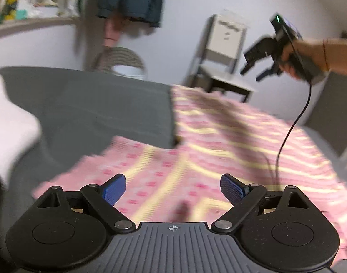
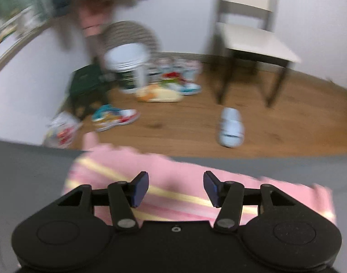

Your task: Fold clothes

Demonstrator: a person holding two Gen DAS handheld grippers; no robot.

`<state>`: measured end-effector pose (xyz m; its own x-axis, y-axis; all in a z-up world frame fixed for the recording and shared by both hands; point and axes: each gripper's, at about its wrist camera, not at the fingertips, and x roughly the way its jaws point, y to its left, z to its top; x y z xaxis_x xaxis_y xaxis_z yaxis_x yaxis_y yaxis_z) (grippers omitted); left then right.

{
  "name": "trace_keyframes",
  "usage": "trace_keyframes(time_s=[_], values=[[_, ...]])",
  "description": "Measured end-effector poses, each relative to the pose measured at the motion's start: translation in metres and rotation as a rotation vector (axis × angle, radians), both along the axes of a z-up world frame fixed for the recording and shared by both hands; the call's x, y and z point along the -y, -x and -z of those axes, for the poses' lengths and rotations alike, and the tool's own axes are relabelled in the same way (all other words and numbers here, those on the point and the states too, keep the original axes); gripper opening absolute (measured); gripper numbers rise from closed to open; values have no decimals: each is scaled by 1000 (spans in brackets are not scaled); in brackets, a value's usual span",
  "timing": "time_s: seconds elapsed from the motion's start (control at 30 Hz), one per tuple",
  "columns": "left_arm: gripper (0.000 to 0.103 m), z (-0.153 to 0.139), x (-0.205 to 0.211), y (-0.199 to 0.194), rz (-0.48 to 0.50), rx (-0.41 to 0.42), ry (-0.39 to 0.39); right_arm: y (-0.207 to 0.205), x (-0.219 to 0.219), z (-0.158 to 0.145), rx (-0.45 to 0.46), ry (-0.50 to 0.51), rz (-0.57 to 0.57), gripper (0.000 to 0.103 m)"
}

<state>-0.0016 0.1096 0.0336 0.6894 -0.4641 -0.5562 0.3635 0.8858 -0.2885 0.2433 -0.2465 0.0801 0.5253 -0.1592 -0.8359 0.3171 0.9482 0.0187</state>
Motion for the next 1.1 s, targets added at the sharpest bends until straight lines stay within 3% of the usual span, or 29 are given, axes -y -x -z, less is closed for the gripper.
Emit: trace_keyframes(time_s=[0.13,0.27,0.37,0.5,0.67,0.83,0.87,0.93,1.0,1.1], values=[[91,6,15,9,106,-30,64,59,93,10,-33,57,159,52],[91,15,35,16,182,-20,51,114,176,35,-37,48,293,47],[91,21,47,20,233,-14,21,138,223,58,-3,-4,328,40],[91,25,59,21,259,2,-29,154,267,85,93,-169,361,27],[91,28,69,23,282,51,-116,141,286,102,146,-235,305,27],[91,28,74,29,281,84,-163,122,280,116,53,-157,226,26],[91,28,74,30,281,85,-164,118,275,117,46,-120,200,11],[91,27,73,30,278,83,-156,112,263,117,34,-22,144,5],[91,28,71,29,273,79,-143,110,261,113,54,49,154,5],[91,28,70,29,268,77,-142,112,274,105,116,53,238,5]])
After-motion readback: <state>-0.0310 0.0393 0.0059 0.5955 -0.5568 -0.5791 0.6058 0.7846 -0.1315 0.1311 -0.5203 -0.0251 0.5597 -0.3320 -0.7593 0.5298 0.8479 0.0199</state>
